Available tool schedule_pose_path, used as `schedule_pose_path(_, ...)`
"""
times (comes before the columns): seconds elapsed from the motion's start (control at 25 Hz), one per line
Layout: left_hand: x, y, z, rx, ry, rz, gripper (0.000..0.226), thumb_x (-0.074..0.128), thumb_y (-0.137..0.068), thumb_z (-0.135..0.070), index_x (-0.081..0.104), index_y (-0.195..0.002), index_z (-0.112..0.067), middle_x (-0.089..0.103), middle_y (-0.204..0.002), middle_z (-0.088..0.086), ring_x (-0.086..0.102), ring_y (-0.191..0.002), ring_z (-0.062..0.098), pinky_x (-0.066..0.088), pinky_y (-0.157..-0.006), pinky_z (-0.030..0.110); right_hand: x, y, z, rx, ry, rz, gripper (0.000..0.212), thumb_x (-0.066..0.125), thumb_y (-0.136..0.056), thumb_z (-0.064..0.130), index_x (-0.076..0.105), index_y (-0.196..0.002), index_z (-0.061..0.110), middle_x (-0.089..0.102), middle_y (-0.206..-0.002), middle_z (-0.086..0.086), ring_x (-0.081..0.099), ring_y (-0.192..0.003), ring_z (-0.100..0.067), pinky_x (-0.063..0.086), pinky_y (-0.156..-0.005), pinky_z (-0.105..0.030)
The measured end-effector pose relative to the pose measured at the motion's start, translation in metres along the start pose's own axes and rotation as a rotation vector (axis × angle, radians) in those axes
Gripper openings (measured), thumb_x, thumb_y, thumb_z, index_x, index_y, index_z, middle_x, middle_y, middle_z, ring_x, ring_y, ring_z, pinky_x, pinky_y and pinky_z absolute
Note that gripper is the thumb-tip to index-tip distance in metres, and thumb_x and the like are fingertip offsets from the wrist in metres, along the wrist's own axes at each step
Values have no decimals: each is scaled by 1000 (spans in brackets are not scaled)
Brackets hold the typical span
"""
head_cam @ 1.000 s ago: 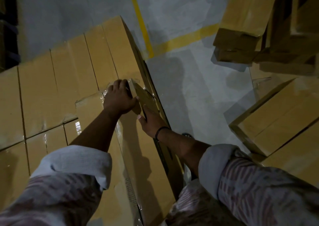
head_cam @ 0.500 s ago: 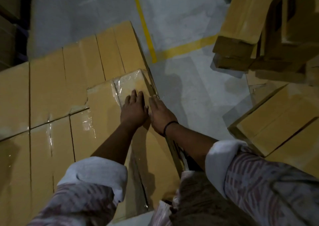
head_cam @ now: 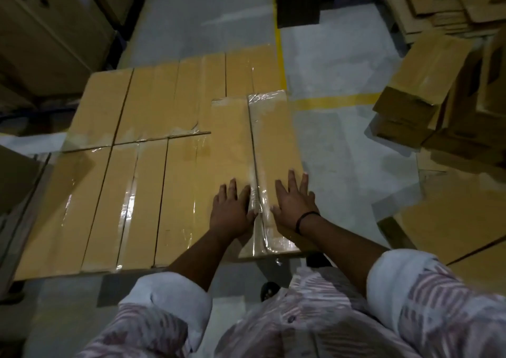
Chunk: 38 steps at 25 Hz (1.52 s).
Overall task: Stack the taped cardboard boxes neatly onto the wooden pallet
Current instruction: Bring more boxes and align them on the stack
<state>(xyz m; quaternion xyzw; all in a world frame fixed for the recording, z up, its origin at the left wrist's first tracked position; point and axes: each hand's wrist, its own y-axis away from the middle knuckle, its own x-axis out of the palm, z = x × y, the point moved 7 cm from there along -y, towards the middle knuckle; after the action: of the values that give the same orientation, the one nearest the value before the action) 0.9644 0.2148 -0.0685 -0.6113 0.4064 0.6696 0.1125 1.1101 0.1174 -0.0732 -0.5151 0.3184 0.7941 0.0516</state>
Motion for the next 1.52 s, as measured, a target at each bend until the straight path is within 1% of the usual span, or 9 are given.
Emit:
schedule_pose_path(0.12, 14, 32, 1, 27, -16, 5, 80, 38, -97, -70, 7, -163, -37, -6, -171, 13, -1, -155, 44, 15, -124, 55, 16, 27, 12, -33, 55, 39, 77, 47, -96, 55, 7, -157, 32, -20, -165, -9, -22, -147, -47, 11, -112, -73)
schedule_pose_path(0.24, 19, 49, -6, 61, 11, -6, 77, 39, -96, -70, 6, -161, -45, -5, -171, 12, -3, -154, 47, 11, -123, 58, 23, 43, 17, -84, 100, 37, 66, 41, -98, 57, 8, -155, 47, -19, -166, -5, -19, -149, -44, 6, -111, -76)
schedule_pose_path(0.32, 22, 54, -8, 67, -4, -10, 75, 37, -96, -70, 6, -160, -48, -6, -171, 13, -4, -154, 49, 9, -123, 60, 28, 48, 18, -102, 162, 43, 63, 38, -99, 57, 7, -154, 51, -19, -166, -4, -19, -149, -43, 5, -110, -76)
schedule_pose_path(0.56, 26, 51, -12, 37, -58, 5, 73, 34, -96, -73, 6, -160, -49, -9, -171, 14, -6, -153, 51, 6, -122, 65, 33, 48, 22, -54, 233, 131, 64, 39, -99, 57, 7, -154, 51, -22, -165, -7, -22, -148, -45, 2, -107, -81)
schedule_pose_path(0.72, 24, 45, -14, 31, -66, 1, 77, 36, -94, -75, 5, -159, -48, -11, -170, 16, -8, -152, 53, 4, -122, 66, 34, 45, 23, -56, 228, 114, 64, 38, -100, 57, 4, -154, 50, -23, -165, -9, -24, -147, -47, -2, -105, -82)
schedule_pose_path(0.92, 17, 22, -12, 17, -65, -4, 83, 32, -91, -81, 1, -160, -47, -14, -169, 19, -9, -151, 54, 4, -122, 66, 26, 33, 24, -105, 259, 66, 62, 35, -103, 54, 1, -154, 50, -22, -165, -10, -24, -147, -47, -8, -104, -81)
schedule_pose_path(1.08, 5, -7, -11, 9, -63, 3, 84, 33, -92, -80, 1, -161, -45, -14, -168, 20, -10, -152, 52, 3, -122, 65, 17, 5, 22, -159, 313, 59, 69, 43, -100, 54, 0, -153, 51, -19, -166, -11, -22, -147, -48, -9, -105, -80)
schedule_pose_path(1.32, -20, -64, -3, -38, -52, -17, 80, 35, -95, -75, 3, -161, -44, -15, -168, 20, -10, -153, 50, 2, -123, 63, -15, -56, 24, -226, 330, 40, 56, 30, -103, 55, 7, -153, 51, -13, -167, -9, -17, -148, -49, -7, -107, -79)
schedule_pose_path(1.52, -42, -121, 6, -73, -55, -13, 75, 32, -98, -72, 1, -161, -46, -16, -169, 18, -9, -153, 49, 1, -123, 63, -49, -119, 22, -244, 375, 53, 61, 37, -103, 46, 5, -154, 51, -13, -167, -8, -16, -149, -48, -3, -108, -78)
